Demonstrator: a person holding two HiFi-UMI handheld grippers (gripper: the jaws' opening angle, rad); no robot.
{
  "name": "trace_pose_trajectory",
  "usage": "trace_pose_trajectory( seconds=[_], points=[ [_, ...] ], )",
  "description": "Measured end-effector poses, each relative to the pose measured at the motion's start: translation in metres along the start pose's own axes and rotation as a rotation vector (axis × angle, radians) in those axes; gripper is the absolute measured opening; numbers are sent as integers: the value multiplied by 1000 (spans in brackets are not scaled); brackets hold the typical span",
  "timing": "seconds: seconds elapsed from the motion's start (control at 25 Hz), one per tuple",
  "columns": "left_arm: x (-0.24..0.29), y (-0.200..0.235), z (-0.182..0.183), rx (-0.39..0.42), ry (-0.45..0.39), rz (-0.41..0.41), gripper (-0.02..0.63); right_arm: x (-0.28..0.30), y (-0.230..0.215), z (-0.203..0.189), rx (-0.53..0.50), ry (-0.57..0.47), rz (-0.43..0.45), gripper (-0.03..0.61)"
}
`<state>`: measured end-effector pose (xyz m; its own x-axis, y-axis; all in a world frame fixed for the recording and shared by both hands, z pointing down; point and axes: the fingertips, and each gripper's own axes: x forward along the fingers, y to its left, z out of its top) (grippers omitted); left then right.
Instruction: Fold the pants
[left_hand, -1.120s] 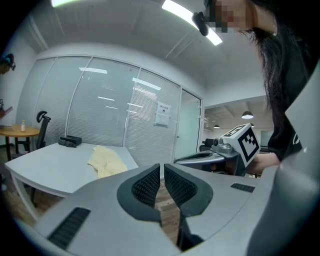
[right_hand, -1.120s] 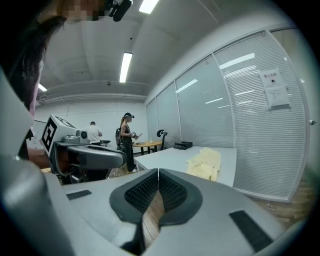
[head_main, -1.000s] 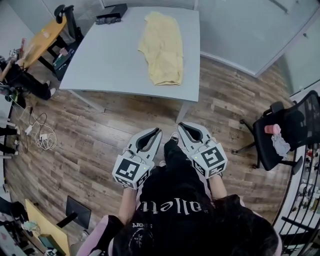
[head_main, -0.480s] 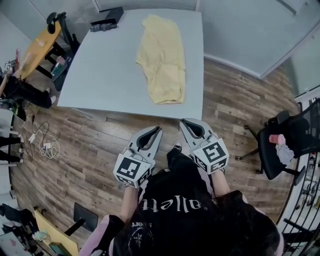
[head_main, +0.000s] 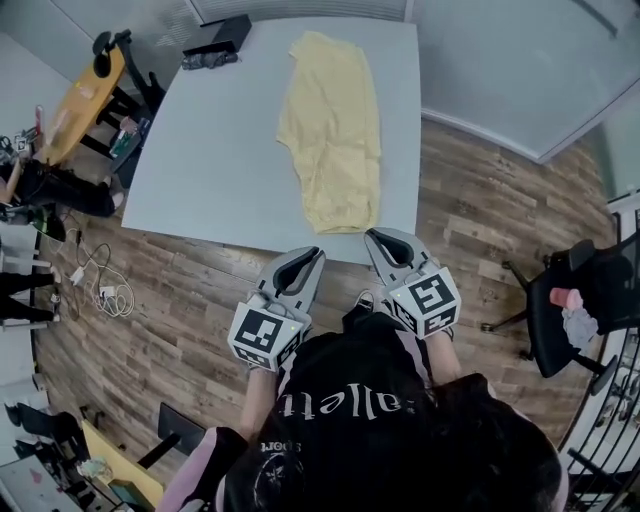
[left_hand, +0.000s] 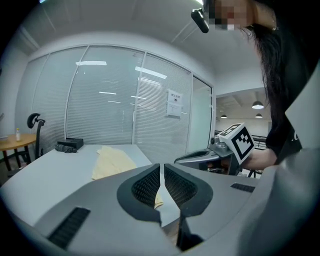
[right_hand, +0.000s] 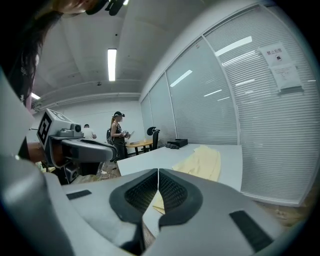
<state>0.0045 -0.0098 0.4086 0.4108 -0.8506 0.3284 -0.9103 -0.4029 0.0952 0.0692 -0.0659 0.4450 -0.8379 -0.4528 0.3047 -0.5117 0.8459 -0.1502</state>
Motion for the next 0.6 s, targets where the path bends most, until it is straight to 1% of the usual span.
trace_pose_trajectory(
  seconds=[0.2, 0.4, 0.6],
  points=[
    [14, 9, -3, 8, 29, 25, 44, 16, -18, -5, 11, 18, 11, 23],
    [19, 20, -11, -1, 68, 45, 44, 29, -23, -12, 28, 45, 27, 23],
    [25, 43, -17, -16, 103, 46, 45, 43, -25, -18, 51, 84, 19, 23]
  ],
)
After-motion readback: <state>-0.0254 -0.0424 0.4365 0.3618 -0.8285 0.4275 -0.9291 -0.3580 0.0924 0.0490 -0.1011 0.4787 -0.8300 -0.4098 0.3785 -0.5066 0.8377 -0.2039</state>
